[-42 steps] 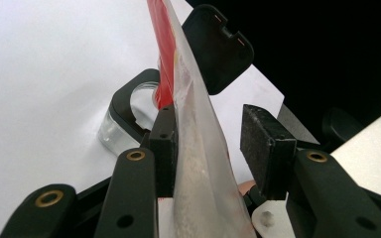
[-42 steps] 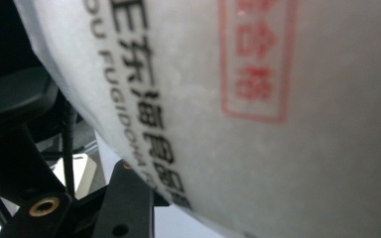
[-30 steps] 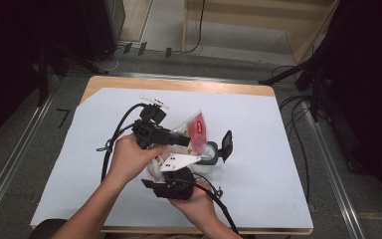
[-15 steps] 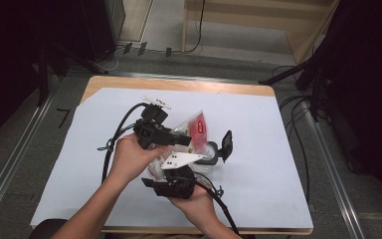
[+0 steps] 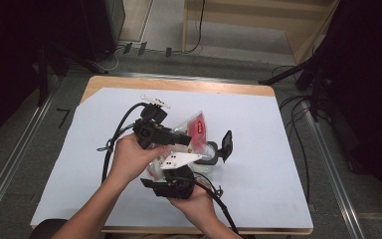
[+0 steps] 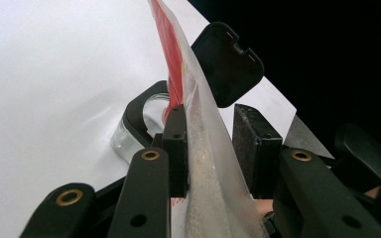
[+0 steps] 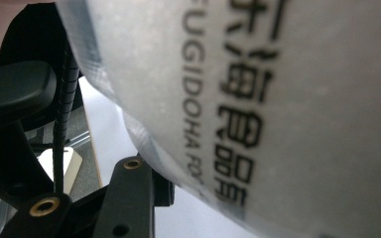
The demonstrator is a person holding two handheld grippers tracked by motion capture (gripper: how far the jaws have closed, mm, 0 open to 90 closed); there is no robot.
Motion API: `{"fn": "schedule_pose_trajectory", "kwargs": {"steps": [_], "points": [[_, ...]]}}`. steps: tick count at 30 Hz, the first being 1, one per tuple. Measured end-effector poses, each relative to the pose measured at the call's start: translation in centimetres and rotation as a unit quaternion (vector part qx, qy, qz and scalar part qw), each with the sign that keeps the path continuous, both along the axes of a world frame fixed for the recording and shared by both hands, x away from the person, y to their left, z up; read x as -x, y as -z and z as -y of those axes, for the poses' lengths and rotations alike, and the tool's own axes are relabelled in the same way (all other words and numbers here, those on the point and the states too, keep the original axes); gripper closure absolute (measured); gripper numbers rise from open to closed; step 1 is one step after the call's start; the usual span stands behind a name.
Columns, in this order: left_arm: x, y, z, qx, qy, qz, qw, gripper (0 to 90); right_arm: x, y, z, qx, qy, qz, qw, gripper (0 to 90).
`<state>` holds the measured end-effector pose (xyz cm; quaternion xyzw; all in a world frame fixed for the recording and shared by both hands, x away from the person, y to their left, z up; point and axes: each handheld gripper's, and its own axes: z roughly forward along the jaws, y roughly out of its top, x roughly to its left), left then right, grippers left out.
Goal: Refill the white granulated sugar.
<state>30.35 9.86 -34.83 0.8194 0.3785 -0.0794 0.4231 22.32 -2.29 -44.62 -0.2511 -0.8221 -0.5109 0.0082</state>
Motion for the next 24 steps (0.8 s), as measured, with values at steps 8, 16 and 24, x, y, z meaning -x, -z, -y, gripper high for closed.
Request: {"fn": "schedule_pose_trajectory", "kwargs": {"steps": [8,16,24], "points": [[0.01,-0.27,0.24,-0.005,0.005,0.005,1.0000,68.8,0.01,-0.18,-0.01,-0.006,-0.001,-0.008,0.9999,61.9],[0.07,-0.49,0.46,-0.009,0.006,0.009,0.9999,69.2,0.08,-0.29,-0.03,-0.002,0.004,-0.003,1.0000,62.8],[0.07,-0.51,0.48,-0.011,0.006,0.013,0.9998,68.1,0.02,-0.37,0.03,-0.009,0.009,-0.013,0.9998,63.3]]}}
